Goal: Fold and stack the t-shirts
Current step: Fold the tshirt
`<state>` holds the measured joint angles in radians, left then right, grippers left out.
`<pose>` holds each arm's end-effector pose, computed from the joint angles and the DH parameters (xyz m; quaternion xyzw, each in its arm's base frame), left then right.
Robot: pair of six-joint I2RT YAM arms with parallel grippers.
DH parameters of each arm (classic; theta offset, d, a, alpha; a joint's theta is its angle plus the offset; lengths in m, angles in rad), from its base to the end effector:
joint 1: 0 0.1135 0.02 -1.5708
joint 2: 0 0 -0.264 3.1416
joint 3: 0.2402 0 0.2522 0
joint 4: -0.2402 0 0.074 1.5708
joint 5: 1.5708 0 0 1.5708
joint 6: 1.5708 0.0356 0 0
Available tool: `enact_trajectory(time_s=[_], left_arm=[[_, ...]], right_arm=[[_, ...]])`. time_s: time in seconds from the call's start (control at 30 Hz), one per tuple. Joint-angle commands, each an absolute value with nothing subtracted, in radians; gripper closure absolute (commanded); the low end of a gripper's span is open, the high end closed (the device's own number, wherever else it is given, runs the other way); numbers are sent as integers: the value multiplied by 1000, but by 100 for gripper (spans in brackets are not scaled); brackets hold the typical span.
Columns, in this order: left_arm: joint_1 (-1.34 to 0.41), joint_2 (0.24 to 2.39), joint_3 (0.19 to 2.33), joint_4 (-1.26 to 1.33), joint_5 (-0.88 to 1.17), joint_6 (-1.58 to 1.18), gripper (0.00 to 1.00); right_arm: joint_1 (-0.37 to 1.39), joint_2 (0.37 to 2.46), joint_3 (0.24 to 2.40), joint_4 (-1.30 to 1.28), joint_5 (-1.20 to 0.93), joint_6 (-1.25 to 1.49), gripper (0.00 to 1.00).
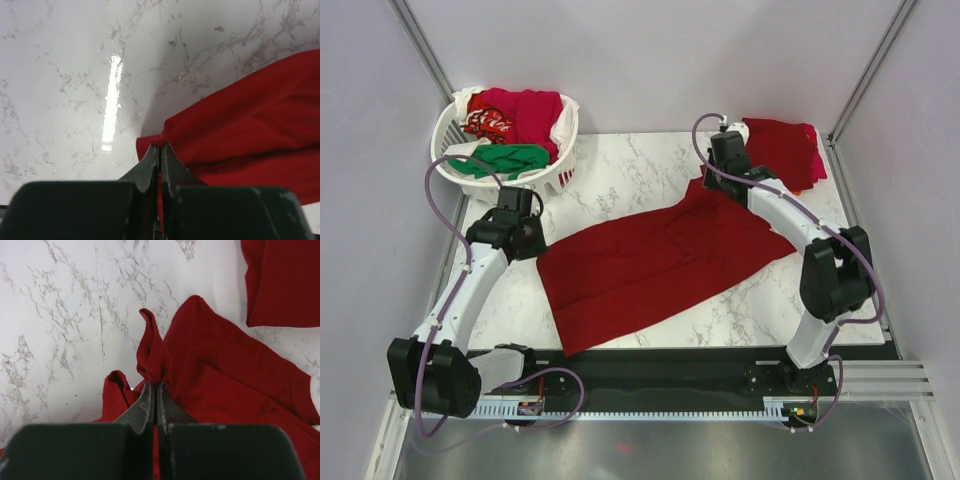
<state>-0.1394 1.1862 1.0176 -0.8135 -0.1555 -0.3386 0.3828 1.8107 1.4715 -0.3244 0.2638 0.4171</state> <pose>0.2316 -0.0269 0.2855 -0.1173 0.9471 0.0037 0.2986 0.3922 0.1479 0.2783 0.0729 0.8899 0.0603 0.4461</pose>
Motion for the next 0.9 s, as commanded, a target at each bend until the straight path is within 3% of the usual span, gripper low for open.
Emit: enact_trajectory(time_s=[0.0, 0.43, 0.87], left_arm=[[-144, 1134, 967, -818, -40, -311, 98], [-212, 1089, 1002, -940, 34, -417, 98], [-270, 957, 888, -1031, 98, -586, 98]], right_arm=[[376, 1672, 1363, -273, 314, 443, 100], [344, 1399, 1049, -265, 364, 488, 100], [311, 1385, 910, -267, 370, 509, 100]])
